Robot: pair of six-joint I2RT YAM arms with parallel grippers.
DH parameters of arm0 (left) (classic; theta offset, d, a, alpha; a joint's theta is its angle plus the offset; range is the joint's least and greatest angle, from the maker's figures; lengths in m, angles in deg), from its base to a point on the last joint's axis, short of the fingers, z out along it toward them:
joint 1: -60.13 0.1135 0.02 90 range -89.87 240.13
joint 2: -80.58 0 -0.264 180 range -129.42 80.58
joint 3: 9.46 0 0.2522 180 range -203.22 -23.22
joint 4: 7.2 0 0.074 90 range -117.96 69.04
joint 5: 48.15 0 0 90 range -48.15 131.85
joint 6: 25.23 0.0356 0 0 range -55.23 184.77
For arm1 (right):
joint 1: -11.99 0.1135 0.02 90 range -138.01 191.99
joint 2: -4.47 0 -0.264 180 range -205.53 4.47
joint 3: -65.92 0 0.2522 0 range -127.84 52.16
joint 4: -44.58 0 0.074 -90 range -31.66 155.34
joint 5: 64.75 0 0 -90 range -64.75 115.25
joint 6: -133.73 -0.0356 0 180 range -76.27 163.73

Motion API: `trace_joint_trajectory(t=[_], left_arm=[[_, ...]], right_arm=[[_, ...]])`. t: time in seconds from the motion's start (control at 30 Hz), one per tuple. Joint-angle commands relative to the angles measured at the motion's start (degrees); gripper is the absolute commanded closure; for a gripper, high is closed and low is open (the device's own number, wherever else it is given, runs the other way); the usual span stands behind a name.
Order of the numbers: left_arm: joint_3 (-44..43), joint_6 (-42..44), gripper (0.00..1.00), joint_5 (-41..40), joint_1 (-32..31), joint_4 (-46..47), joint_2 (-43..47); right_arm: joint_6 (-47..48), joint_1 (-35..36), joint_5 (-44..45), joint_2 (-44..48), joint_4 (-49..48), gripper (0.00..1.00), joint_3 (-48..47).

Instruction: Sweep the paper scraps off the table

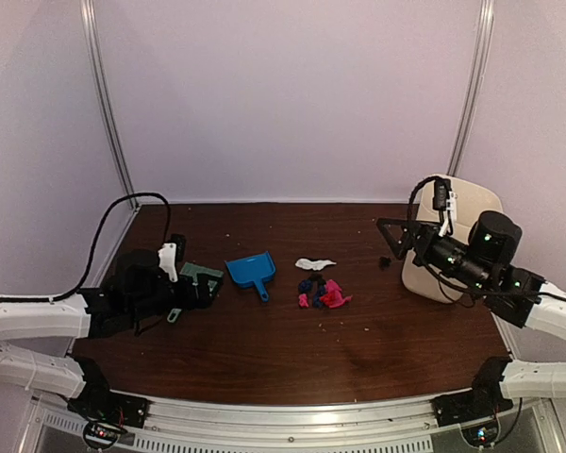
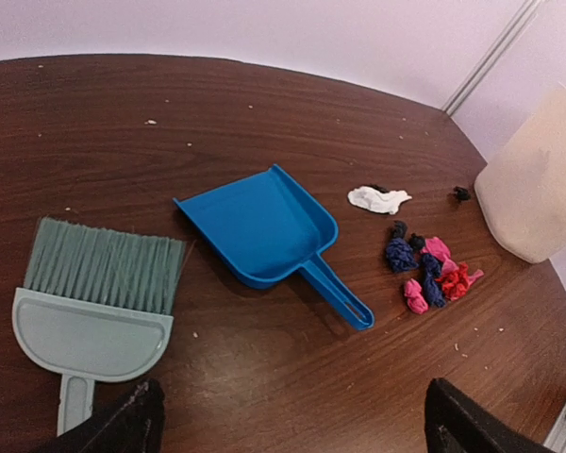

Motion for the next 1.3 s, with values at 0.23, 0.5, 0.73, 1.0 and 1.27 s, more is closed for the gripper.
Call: trace_joint_trajectory(t=[0.23,0.5,0.73,1.0,1.27], left_arm=[[-5.7,3.5,0.02,-7.4,-7.2,4.6,-3.0],[-6.4,5.8,0.02,-19.2,-7.6,-1.5,1.0],[-6.1,5.6,0.02,-22.9,-7.7,-1.6,1.5],[-7.7,2.8,0.02,-27.5,-7.1,-4.4,-1.9],[-7.0,0.9,0.03,-22.9,-1.2,-5.8,-3.2]], right_arm=[[-0.3,11.3,8.7,-8.2,6.4,0.0,-11.0],[-1.5,17.6,18.1,-19.3,16.4,0.0,-19.9],[-1.8,21.4,23.6,-34.7,25.0,0.0,-31.1],[0.5,22.8,19.2,-51.8,26.6,0.0,-42.3],[3.3,22.8,16.1,-65.7,28.8,0.0,-54.0]])
